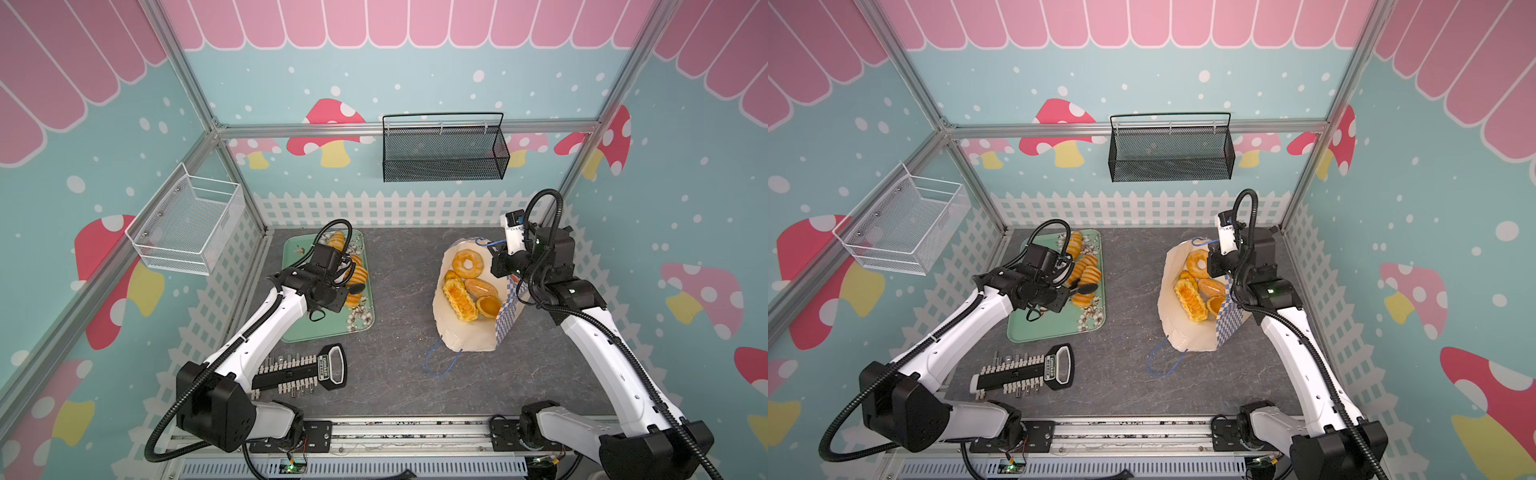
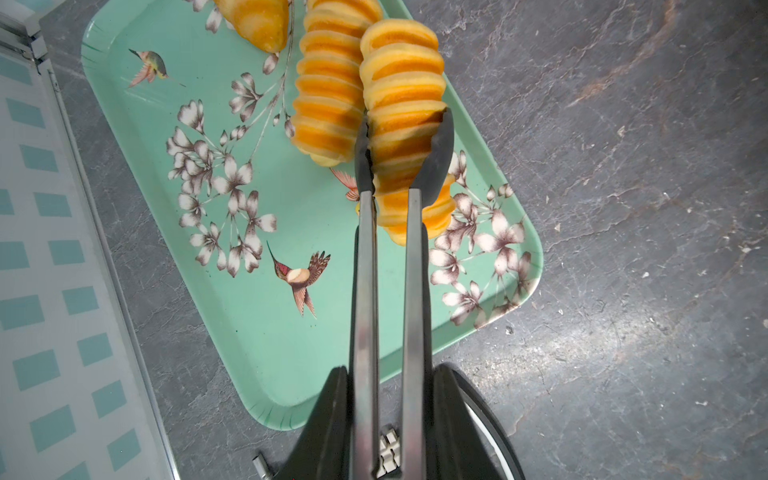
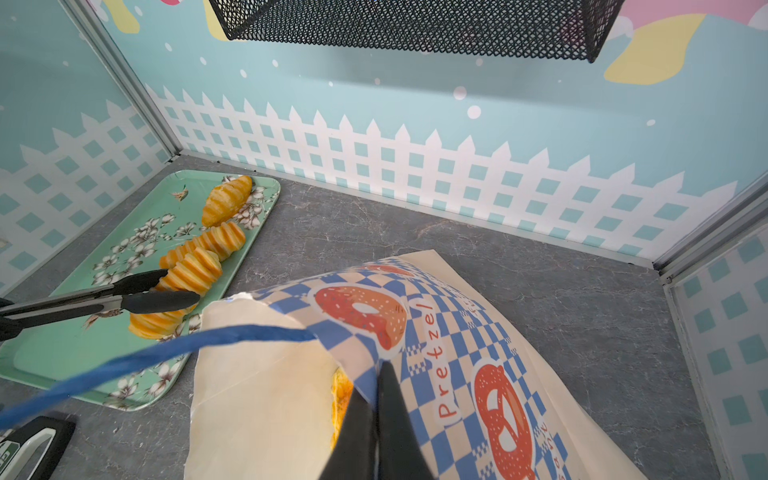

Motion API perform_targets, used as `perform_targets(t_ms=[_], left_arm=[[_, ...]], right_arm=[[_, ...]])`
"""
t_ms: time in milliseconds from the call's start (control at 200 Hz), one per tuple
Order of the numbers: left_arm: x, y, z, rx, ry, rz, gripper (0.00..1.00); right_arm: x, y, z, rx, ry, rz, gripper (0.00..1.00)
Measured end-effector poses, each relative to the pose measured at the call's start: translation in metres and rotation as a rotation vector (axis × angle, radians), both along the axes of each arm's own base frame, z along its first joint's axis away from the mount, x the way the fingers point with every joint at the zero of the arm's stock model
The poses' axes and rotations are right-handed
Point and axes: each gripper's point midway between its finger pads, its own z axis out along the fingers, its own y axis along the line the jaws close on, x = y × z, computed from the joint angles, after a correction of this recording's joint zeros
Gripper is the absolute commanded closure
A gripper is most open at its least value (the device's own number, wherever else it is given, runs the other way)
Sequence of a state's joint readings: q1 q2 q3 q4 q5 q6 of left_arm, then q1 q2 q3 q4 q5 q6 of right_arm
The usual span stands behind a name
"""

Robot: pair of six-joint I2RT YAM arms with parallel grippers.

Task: Take the fake bread out of the paper bag
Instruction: 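Lift the spiral bread out of the bag and carry it toward the tray, then lower the spiral bread onto the green tray and open the tongs with the left gripper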

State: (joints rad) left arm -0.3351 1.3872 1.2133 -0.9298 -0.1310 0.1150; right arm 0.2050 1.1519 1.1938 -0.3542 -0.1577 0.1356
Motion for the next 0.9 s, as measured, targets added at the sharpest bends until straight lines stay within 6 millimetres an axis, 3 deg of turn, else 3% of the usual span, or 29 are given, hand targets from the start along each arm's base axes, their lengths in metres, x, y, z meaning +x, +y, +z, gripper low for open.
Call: perform_targets(t_ms=[175, 335, 420, 900], left_arm=[[0.006, 0.001, -0.009, 0.017, 0.012, 0.009, 0.94], [0.011, 0.000, -0.014, 0.023, 0.015, 0.016, 0.69], [0.010, -0.001, -0.015, 0.018, 0.019, 0.011, 0.62], [0.009, 0.002, -0.003, 0.015, -0.019, 0.018, 0.55]], right_arm=[[0.002, 0.000, 0.000, 0.001, -0.003, 0.000, 1.00], [0.002, 0.000, 0.000, 0.000, -0.003, -0.001, 1.00], [0.002, 0.000, 0.000, 0.000, -0.003, -0.001, 1.00], [0.002, 0.000, 0.000, -0.001, -0.004, -0.004, 1.00]])
